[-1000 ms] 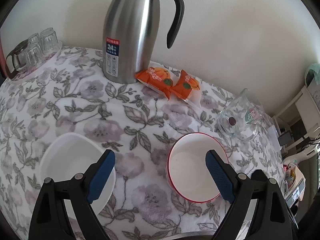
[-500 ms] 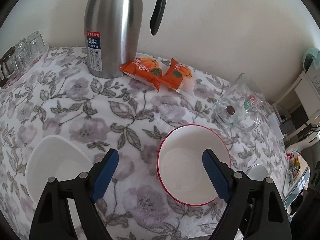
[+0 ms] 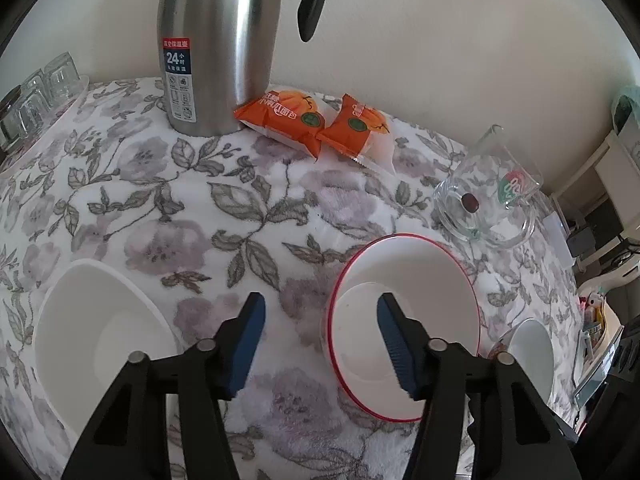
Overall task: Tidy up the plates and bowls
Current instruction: 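Close the right gripper on the strawberry bowl rim, then lift the strawberry bowl with the right gripper and carry it over the basin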
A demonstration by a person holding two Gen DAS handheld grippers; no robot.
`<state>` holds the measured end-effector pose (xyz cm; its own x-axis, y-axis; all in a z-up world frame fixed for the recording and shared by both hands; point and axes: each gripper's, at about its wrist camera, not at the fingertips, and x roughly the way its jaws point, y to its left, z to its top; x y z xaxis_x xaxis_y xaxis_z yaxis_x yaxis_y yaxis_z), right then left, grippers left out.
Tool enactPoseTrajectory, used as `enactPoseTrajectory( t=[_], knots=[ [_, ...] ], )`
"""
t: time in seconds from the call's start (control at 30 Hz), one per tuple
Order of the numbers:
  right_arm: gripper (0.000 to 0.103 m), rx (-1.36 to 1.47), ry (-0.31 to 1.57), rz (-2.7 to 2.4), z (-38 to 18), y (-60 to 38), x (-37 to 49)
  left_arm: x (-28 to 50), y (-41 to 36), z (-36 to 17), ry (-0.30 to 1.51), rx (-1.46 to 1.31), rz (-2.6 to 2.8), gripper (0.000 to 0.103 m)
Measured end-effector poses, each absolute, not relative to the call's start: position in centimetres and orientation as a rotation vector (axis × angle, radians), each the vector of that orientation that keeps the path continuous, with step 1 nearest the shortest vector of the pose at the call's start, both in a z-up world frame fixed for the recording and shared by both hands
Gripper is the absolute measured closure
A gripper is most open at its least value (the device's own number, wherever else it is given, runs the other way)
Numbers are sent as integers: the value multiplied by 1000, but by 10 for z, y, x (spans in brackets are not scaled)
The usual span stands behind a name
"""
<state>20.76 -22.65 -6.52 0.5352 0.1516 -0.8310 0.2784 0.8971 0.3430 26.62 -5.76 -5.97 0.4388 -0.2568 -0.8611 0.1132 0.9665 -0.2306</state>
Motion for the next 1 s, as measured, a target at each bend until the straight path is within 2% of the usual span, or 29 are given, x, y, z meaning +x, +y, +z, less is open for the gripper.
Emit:
enactPoseTrajectory(
  t=[0.07, 0.2, 0.37, 0.57, 1.0],
  knots=[
    [87, 458, 1018, -87, -65, -227, 207, 266, -60, -62, 1098, -141, -236, 52],
    [88, 477, 1036, -98, -70, -232, 206, 266, -63, -65, 1107, -139, -239, 55],
    [89, 472, 1037, -95, -69, -231, 207, 266, -64, -67, 1109, -138, -248, 73],
    [88, 475, 1037, -90, -70, -231, 207, 265, -67, -69, 1112, -137, -266, 88],
    [87, 469, 1038, -73, -69, -224, 208, 265, -67, -69, 1109, -142, -278, 89]
  ],
)
